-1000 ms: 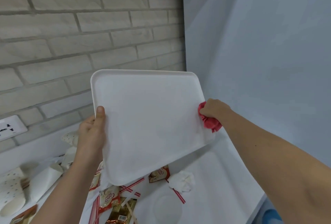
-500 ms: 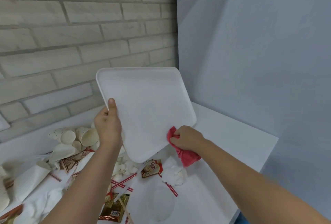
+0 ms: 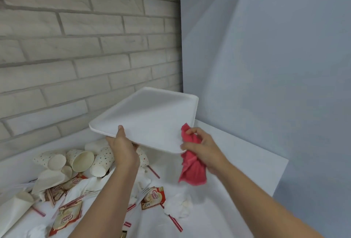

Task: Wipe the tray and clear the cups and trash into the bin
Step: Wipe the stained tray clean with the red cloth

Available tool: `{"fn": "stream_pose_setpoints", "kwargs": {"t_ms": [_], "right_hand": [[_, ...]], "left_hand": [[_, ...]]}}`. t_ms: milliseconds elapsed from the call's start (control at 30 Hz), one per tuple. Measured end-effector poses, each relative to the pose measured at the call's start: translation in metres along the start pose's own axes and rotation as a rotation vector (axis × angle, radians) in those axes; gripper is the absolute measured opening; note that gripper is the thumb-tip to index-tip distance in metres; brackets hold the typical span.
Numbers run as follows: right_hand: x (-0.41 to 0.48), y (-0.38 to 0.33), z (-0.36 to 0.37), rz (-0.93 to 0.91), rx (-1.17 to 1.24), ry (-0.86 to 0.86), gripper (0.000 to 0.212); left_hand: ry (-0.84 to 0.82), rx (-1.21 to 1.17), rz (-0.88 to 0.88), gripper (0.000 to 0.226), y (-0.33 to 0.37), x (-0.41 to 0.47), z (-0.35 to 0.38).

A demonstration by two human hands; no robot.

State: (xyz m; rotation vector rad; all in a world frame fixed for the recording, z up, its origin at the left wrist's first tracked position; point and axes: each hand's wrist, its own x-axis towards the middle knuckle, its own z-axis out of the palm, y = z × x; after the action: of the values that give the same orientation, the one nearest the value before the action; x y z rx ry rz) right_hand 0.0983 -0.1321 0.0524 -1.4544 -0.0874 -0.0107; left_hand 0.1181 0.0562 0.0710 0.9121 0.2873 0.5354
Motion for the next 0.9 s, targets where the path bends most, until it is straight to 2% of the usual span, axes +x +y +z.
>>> {"fn": "stream_pose_setpoints", "kwargs": {"t_ms": [100, 233, 300, 467, 567, 667, 767, 900], "right_hand": [[0.013, -0.023, -0.035, -0.012, -0.030, -0.033, 0.032], [0.027, -0.030, -0.069, 0.058, -0.064, -0.049, 0.030], [0.035, -0.032, -0.075, 0.054, -0.052, 0.022, 0.026], [0.049, -0.023, -0.087, -0.015, 0.088, 0.285, 0.009], [0.045, -0.007, -0.094, -0.051, 0.044, 0.380, 0.009], [0.037, 0.013, -0.093, -0.059, -0.029, 0.400, 0.014], [0.033, 0.031, -0.093, -0.016, -0.128, 0.384, 0.032], [0.033, 0.047, -0.090, 0.018, -0.178, 0.334, 0.018]], "left_hand": [[-0.124, -0.084, -0.108, 0.026, 0.027, 0.020, -0.016], [-0.236, 0.283, -0.366, 0.019, 0.045, 0.033, -0.032], [-0.264, 0.365, -0.453, 0.014, 0.031, 0.036, -0.031], [-0.222, 0.337, -0.411, 0.030, -0.021, 0.029, -0.012], [-0.212, 0.302, -0.408, 0.033, -0.050, 0.019, 0.001], [-0.195, 0.260, -0.411, 0.030, -0.070, 0.006, 0.014], [-0.168, 0.268, -0.405, 0.025, -0.095, -0.004, 0.022], [-0.116, 0.292, -0.427, 0.017, -0.127, -0.009, 0.023]]}}
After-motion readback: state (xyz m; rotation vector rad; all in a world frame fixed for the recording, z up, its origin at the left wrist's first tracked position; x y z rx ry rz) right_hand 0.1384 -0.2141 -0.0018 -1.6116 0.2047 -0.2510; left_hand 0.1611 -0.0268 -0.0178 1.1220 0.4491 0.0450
